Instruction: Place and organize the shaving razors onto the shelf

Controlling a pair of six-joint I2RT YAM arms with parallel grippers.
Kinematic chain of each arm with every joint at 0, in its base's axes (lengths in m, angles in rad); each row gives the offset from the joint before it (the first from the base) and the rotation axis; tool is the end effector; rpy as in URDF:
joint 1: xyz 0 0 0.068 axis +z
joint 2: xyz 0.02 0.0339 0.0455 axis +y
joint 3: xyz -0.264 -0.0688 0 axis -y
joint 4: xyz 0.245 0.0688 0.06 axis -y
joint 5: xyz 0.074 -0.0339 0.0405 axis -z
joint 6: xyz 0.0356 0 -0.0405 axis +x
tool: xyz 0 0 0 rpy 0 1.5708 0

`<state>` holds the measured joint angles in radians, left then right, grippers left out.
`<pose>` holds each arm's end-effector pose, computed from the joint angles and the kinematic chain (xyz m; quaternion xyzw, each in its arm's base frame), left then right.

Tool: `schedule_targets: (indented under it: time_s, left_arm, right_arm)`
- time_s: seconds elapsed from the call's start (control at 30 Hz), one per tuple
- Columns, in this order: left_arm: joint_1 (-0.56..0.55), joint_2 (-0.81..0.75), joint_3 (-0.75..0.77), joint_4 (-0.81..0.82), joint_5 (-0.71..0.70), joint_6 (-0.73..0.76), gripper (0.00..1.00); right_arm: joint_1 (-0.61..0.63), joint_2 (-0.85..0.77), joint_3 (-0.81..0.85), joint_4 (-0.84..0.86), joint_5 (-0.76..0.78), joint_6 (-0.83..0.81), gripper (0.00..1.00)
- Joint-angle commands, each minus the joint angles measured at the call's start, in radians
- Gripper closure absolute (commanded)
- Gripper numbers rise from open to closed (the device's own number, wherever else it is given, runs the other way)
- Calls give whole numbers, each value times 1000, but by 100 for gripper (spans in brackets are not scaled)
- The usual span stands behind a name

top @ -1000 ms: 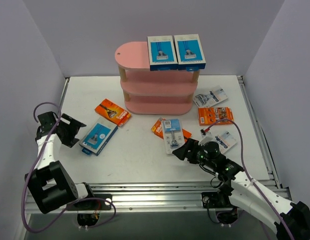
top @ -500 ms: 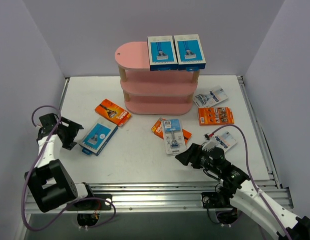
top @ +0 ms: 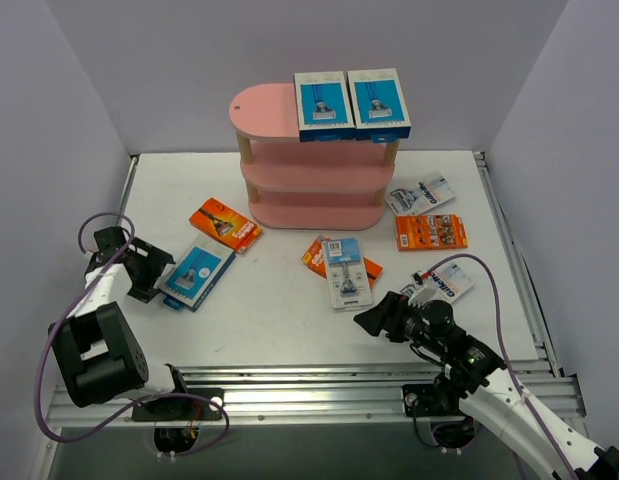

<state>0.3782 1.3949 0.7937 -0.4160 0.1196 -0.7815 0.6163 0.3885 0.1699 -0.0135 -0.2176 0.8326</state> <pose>0.2500 0.0947 0.1913 -0.5124 0.8122 -0.1110 0.2557 0.1047 0.0836 0.1939 0.0172 0.7823 0.4725 0.4055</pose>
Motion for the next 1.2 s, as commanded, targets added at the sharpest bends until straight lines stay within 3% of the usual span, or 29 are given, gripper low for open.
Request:
schedule_targets:
  time_s: [0.0, 0.33, 0.57, 0.73, 1.17]
  left_arm:
    - [-70, -4, 2, 56, -52, 5, 10]
    - [-186, -109, -69, 17, -55, -28, 10]
    - [-453, -365, -215, 37, -106, -139, 11]
    - [-611, -444, -258, 23, -110, -177, 11]
    - [-743, -424, -280, 126, -95, -84, 11]
  right_arm:
    - [2, -19, 6, -34, -3, -7, 24]
    - [2, -28, 6, -43, -5, -9, 23]
    - [3, -16, -12, -20, -14, -4, 23]
    - [3, 3, -9, -19, -20, -9, 23]
    - [3, 29, 3, -20, -19, -4, 23]
